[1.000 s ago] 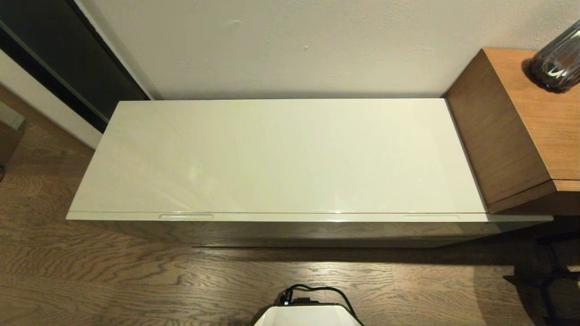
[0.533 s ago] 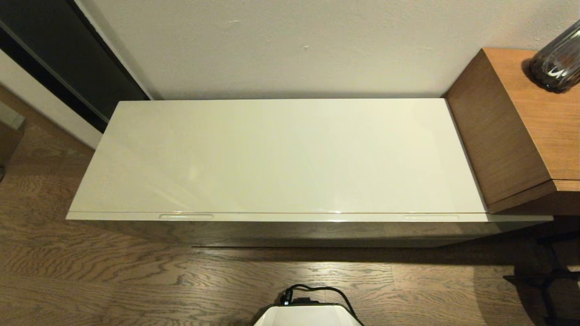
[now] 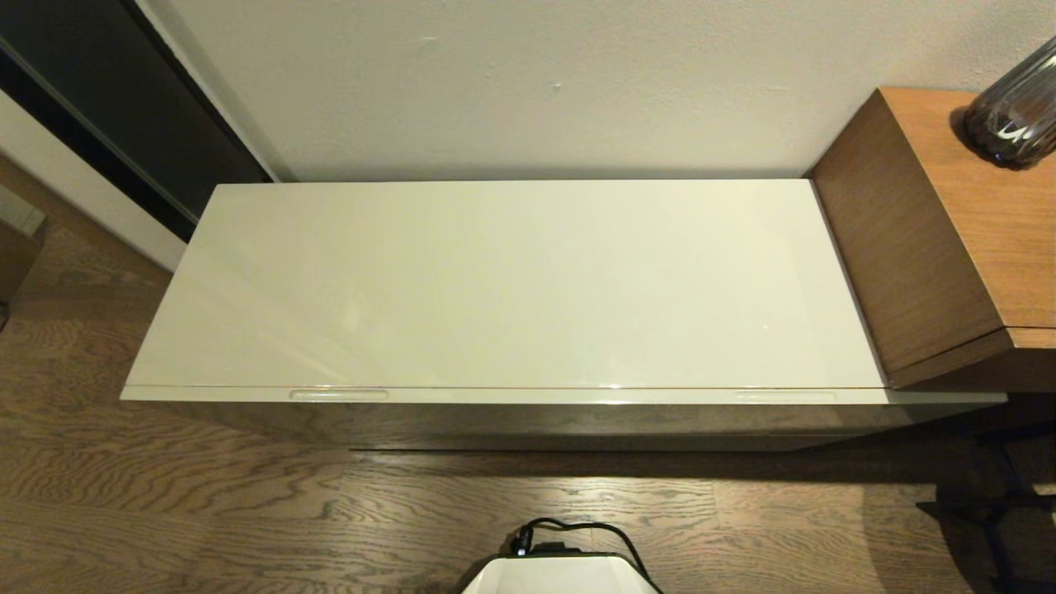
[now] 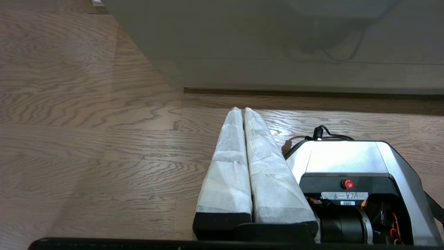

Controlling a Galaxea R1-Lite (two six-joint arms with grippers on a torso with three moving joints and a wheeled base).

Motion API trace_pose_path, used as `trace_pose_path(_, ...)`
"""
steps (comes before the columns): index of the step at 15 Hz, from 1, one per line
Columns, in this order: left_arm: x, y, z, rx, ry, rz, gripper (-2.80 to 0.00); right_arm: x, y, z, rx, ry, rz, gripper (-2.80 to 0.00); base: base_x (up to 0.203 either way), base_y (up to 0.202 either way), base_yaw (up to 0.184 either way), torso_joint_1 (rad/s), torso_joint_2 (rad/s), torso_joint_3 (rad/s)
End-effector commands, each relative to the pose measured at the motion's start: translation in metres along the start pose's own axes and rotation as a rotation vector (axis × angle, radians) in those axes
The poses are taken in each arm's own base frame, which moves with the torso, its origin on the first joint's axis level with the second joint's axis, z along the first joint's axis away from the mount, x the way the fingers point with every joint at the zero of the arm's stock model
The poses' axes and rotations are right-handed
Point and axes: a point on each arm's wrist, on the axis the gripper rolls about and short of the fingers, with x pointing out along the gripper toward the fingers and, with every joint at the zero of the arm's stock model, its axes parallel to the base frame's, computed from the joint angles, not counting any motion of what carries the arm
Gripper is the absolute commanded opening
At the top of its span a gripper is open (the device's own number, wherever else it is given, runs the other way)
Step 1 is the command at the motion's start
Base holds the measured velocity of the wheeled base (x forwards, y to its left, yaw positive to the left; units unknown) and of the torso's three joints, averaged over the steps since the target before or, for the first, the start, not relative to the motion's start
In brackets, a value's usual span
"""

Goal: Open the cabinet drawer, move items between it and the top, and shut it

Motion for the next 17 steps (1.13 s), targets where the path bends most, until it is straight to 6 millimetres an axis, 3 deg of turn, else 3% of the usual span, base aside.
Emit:
trace_pose_path(1,0.0,0.0,-0.0001,0.0,0.001,0.0,-2.8,0.0002,0.0,0.0001,-0.001,0.003,0.002,-2.8,0.0,0.0,0.0,0.0,0.0,0.0)
trace_pose_path(17,0.0,0.0,-0.0001,0.0,0.001,0.0,-2.8,0.0001,-0.0001,0.0004,0.006,0.002,-0.001,-2.8,0.0,0.0,0.0,0.0,0.0,0.0)
